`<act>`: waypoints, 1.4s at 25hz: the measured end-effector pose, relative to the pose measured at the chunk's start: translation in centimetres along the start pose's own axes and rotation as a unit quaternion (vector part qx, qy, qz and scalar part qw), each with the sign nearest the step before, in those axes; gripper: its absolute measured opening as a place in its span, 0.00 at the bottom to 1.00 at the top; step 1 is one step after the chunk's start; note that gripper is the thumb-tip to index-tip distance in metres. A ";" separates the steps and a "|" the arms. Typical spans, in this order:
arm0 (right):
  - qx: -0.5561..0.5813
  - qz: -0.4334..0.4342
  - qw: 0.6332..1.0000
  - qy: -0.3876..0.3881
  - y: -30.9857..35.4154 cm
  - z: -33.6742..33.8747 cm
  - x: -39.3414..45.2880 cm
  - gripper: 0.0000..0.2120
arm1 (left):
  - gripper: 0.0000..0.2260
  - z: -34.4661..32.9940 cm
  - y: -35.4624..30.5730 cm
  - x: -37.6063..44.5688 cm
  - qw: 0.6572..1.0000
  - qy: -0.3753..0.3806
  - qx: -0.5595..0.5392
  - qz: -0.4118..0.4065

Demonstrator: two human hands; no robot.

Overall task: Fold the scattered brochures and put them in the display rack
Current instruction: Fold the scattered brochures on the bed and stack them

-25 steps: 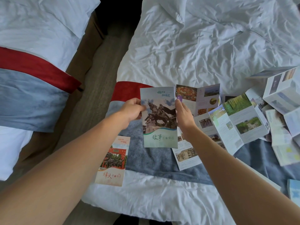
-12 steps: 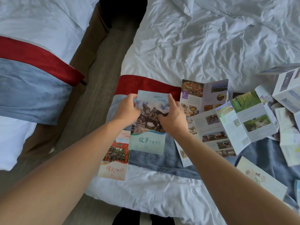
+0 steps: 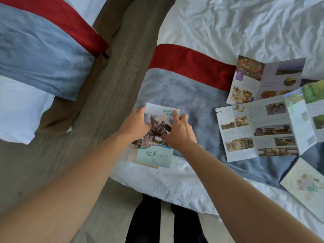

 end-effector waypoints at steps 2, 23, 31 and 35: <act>-0.009 -0.005 1.000 0.013 0.4 -2.9 -0.7 0.38 | 0.21 -1.4 2.7 -0.6 1.000 0.007 0.006 0.002; -0.024 -0.023 0.999 -0.015 -1.4 -5.6 1.3 0.42 | 0.23 -5.3 2.8 2.8 0.997 0.017 0.074 -0.021; -0.088 -0.050 0.994 -0.029 -5.6 -2.5 2.7 0.41 | 0.30 -7.7 -1.6 4.5 0.991 0.033 0.102 -0.086; -0.080 -0.054 0.995 -0.030 -6.3 -1.2 2.5 0.45 | 0.27 -7.1 -2.7 4.6 0.989 0.038 0.109 -0.094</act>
Point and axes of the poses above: each hand's wrist, its own x-axis towards the middle knuckle, its own z-axis out of the back of the hand, y = z × x, the point moved 5 cm from there along x, towards the middle knuckle, and after that the axes turned 7 degrees about -y, right-handed, at the moved point
